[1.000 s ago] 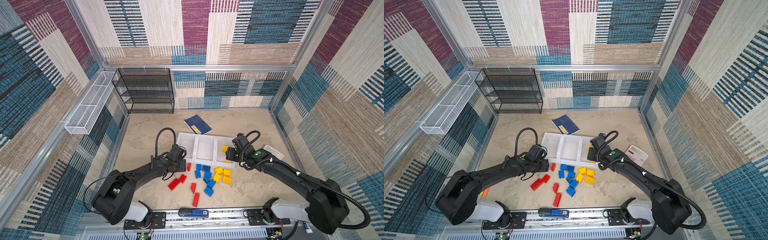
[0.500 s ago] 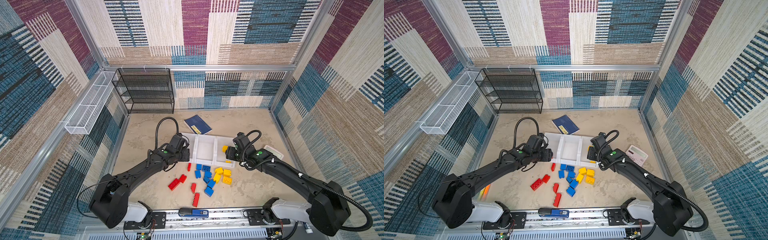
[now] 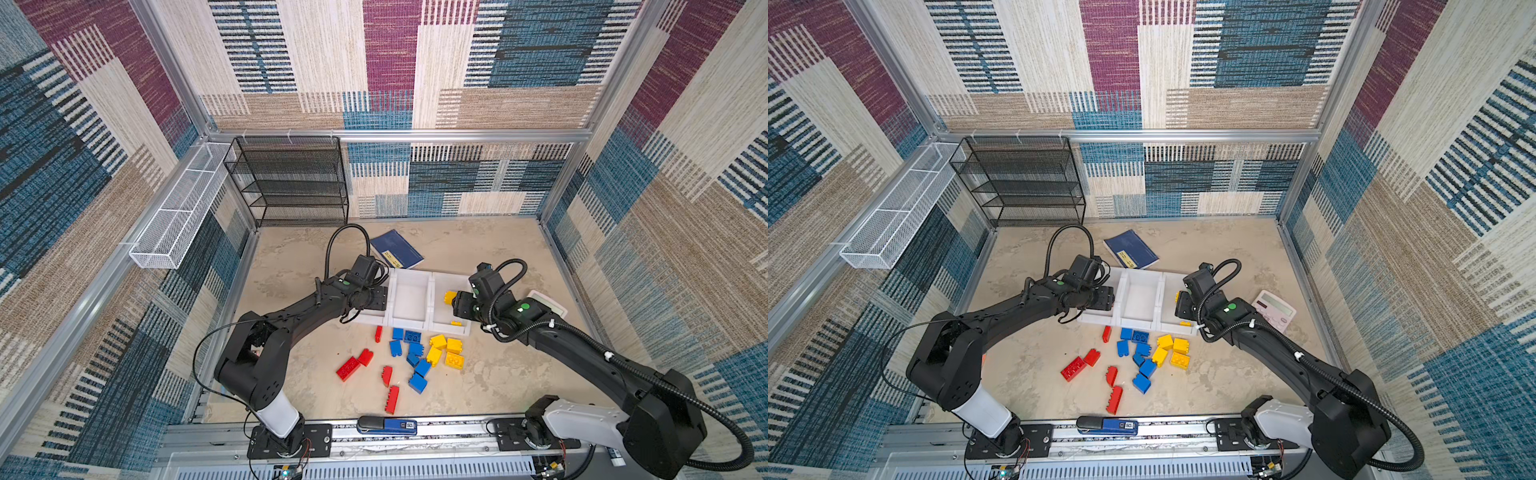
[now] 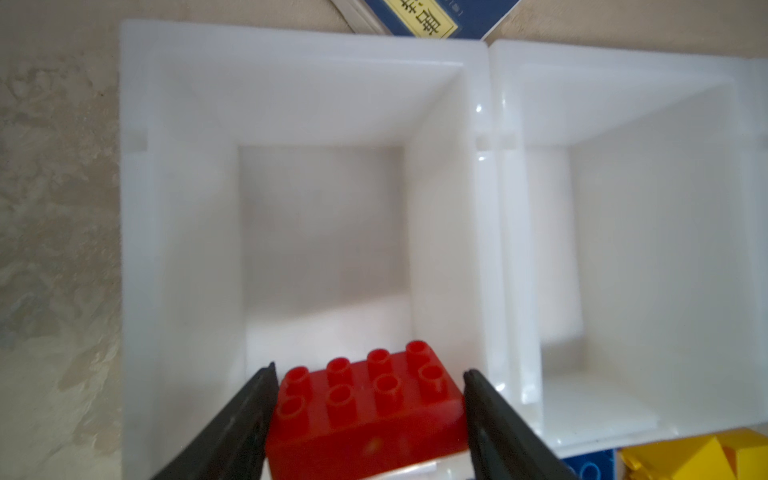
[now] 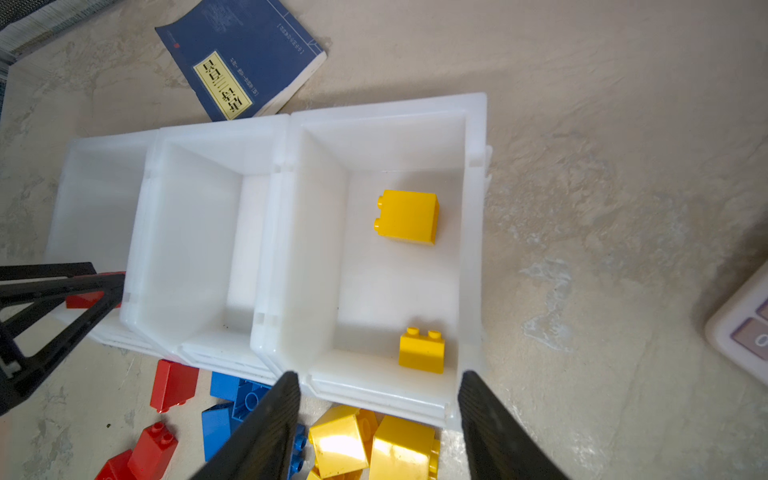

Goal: Sort the legos into containers by color
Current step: 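Lift the red brick and release it into the nearest bin compartment, then lower the right gripper and grasp a blue brick in front of the bin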

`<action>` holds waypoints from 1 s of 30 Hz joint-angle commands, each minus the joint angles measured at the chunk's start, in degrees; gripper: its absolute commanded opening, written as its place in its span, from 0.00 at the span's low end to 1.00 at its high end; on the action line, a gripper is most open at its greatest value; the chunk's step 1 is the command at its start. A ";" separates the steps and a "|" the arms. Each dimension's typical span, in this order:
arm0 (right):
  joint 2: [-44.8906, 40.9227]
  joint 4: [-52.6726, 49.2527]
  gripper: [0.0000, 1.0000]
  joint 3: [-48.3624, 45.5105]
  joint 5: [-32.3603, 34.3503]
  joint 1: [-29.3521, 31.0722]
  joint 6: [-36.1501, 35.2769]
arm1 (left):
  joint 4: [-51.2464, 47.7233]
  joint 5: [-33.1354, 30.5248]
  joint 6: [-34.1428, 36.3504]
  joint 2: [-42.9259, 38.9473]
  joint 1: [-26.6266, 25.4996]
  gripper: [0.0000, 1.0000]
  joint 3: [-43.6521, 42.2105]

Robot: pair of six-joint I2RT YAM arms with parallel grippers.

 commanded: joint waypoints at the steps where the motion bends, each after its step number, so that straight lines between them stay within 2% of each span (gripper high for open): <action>1: -0.67 0.04 0.65 -0.19 0.56 0.07 0.46 | -0.74 -1.13 -0.21 -1.64 0.01 0.75 -1.14; 3: -0.74 0.14 0.65 -0.07 0.01 0.07 0.10 | -0.78 -1.64 -0.52 -3.03 0.01 0.79 -2.15; 13: -0.98 -0.45 0.64 1.13 -1.48 2.51 -1.17 | 1.33 -2.80 -2.03 -11.40 0.01 0.80 -7.79; 21: 1.14 -1.50 0.61 1.45 -2.57 10.35 1.04 | 2.75 -5.38 -4.23 -21.43 0.10 0.81 -16.08; 30: 8.43 -2.02 0.60 4.24 -1.44 19.67 0.10 | 0.02 -8.44 -6.76 -30.61 0.66 0.82 -22.39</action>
